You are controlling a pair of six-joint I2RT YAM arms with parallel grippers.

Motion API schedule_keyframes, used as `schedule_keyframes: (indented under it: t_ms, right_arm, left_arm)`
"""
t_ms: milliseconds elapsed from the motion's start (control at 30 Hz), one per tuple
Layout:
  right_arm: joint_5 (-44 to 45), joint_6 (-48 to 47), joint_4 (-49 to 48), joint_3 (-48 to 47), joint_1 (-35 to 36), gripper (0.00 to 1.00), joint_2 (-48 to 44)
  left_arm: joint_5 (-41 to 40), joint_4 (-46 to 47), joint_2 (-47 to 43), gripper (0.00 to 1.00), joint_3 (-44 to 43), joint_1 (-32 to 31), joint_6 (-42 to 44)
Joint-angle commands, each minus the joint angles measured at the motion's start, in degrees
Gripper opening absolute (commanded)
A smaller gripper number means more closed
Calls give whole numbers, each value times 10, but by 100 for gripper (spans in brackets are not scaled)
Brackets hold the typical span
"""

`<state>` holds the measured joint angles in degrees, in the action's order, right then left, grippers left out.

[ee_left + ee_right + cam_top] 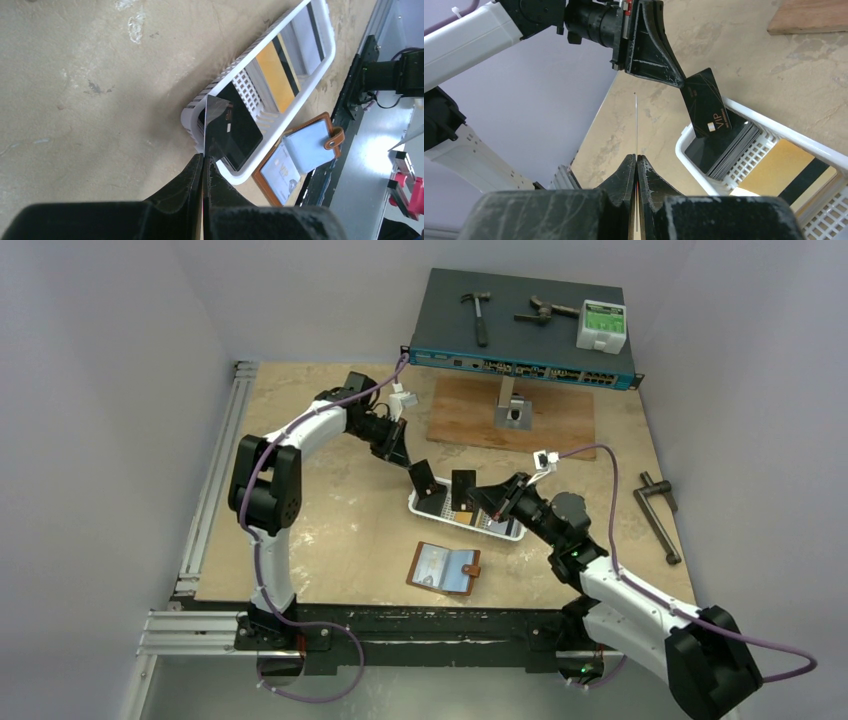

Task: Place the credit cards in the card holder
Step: Place the credit card in the storage box, then move the card holder to the center of the board.

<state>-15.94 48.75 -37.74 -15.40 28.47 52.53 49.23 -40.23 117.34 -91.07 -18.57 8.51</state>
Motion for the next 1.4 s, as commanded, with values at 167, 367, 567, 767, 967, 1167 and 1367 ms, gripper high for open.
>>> schedule_keyframes:
  t_ms: [167, 367, 567, 767, 967, 1167, 1367]
  right_arm:
    - [14, -14, 58, 5, -2, 0, -20]
    - [25, -20, 107, 6, -2, 0, -31]
    - [20, -29, 172, 0, -1, 0, -44]
    - [18, -33, 227, -4, 2, 0, -63]
    - [36, -48, 334, -39, 34, 0, -99]
    - [157, -32, 407, -72, 179, 0, -90]
    - [244, -14, 466, -101, 265, 0, -42]
  left_arm:
    - [-48, -14, 7, 0, 2, -15, -7]
    - [-66, -19, 5, 9, 1, -17, -14]
    - [-85, -18, -12, 21, 15, -17, -16]
    - [-99, -24, -41, 26, 28, -16, -8]
    - [-128, -64, -126, 28, 80, -9, 24]
    - [-132, -152, -220, 30, 139, -38, 104]
    - [-183, -151, -289, 29, 212, -144, 220]
